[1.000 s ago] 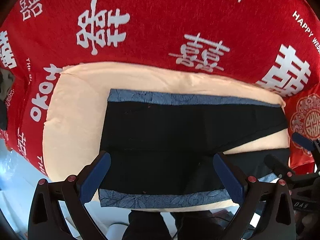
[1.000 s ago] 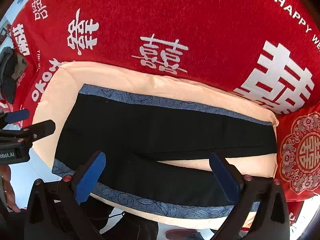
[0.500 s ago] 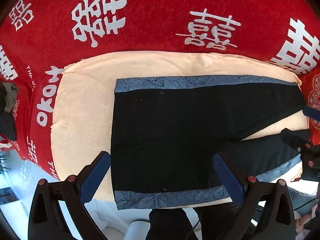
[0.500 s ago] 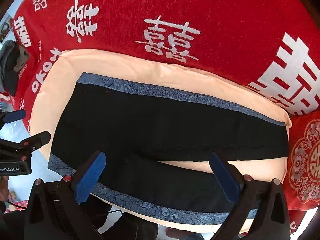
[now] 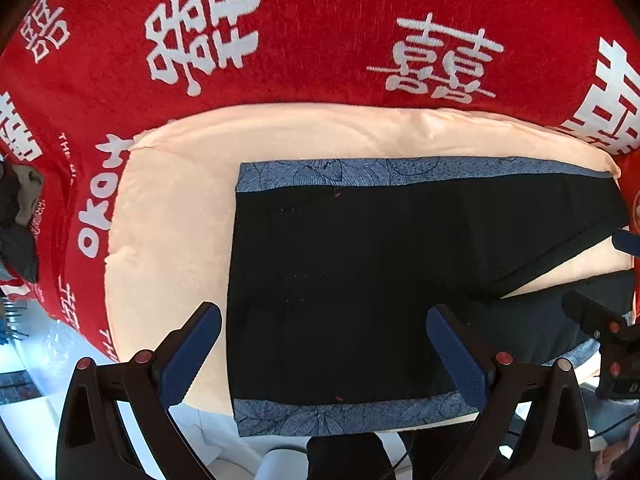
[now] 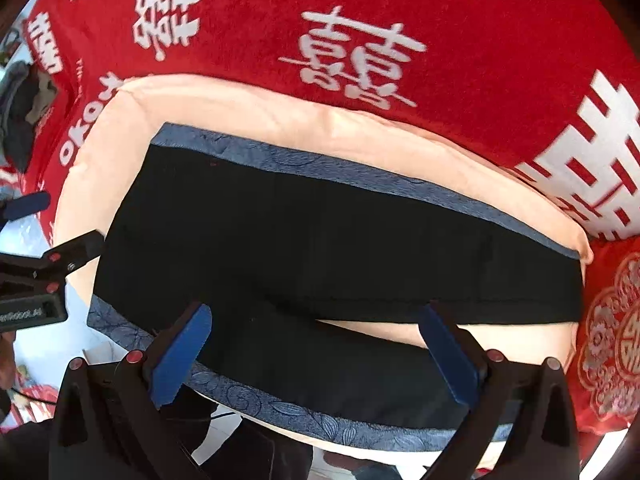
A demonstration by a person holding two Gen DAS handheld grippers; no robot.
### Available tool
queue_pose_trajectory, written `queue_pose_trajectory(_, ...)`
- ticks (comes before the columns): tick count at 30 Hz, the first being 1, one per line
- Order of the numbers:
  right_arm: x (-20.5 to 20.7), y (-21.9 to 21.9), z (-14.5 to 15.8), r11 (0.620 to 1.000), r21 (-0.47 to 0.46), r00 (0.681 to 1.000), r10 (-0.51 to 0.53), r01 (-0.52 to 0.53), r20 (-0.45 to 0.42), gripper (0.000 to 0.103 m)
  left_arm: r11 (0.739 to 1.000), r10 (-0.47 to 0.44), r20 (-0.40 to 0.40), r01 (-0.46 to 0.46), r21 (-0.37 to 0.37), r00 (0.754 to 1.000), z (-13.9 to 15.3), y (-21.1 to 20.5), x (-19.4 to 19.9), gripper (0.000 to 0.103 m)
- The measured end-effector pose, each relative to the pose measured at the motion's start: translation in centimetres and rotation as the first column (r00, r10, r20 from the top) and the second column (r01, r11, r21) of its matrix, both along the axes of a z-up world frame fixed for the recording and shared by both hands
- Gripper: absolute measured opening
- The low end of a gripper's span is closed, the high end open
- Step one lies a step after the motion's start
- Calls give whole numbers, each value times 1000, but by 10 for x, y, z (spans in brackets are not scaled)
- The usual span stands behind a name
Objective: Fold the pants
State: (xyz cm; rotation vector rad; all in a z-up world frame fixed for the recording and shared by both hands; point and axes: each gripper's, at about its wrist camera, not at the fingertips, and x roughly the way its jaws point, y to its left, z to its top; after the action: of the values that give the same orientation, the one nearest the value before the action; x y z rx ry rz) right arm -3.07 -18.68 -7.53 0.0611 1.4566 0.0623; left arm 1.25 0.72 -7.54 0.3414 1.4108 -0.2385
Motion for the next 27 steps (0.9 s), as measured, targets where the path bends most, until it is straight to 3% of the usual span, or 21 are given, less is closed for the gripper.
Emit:
queue_pose_trajectory(11, 50, 8, -71, 993, 50, 994, 111, -111, -11, 103, 1000, 9, -13, -9, 11, 1000, -54, 15, 27, 103)
queue_pose_trajectory(19, 96, 23, -128, 972, 72, 974, 225, -222, -29, 103, 994, 110, -80, -111, -4, 991, -109, 35, 64, 103)
queue_pose_trajectory(27, 128, 40, -162, 950, 88, 953, 303, -300, -26, 99, 998, 63, -78, -64, -2, 995, -133, 31, 84, 103)
